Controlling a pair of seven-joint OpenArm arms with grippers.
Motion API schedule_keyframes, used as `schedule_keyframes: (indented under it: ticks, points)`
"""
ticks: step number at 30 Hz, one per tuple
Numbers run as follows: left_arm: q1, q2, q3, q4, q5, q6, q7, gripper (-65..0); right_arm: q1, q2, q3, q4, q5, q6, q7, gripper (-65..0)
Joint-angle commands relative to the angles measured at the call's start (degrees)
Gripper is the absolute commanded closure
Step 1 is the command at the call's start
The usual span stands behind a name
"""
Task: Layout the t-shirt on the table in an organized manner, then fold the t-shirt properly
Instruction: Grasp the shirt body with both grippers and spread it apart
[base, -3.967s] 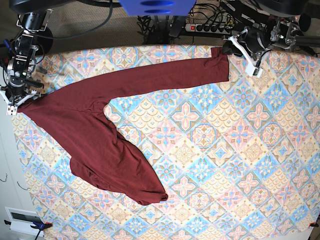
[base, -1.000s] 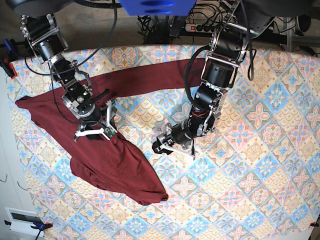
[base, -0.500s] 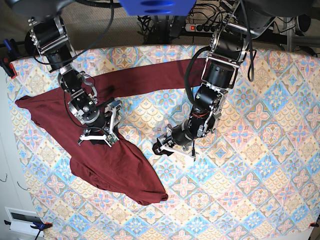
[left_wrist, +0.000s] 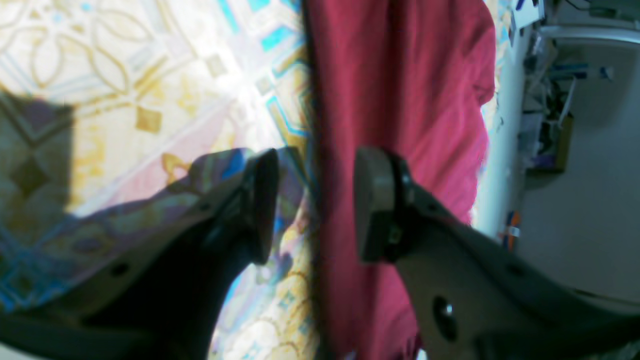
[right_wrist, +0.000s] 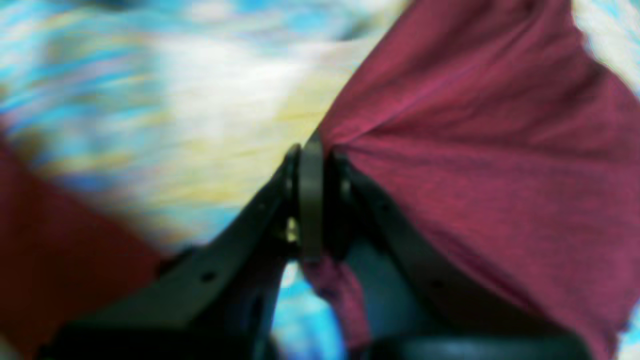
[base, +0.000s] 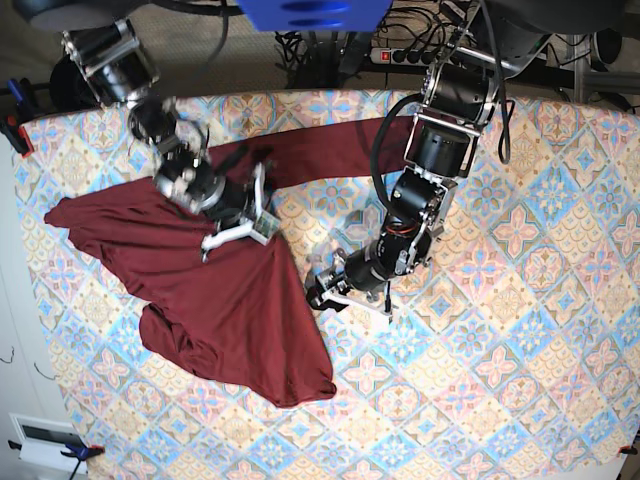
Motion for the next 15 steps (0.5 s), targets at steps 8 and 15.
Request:
schedule_keyframes:
  ticks: [8,15]
  points:
    - [-1.50,-0.73,6.89,1.00,-0.58,-1.01,0.02,-24.1,-4.60,3.69,4.91,12.39,0.10,-1.06,-1.53,-0.7]
    - [-0.36,-2.31,8.12,0.83,-0.66,-1.01,-0.51,-24.6,-6.01,3.95,8.69,12.30,0.10,-1.06,-1.53,-0.7]
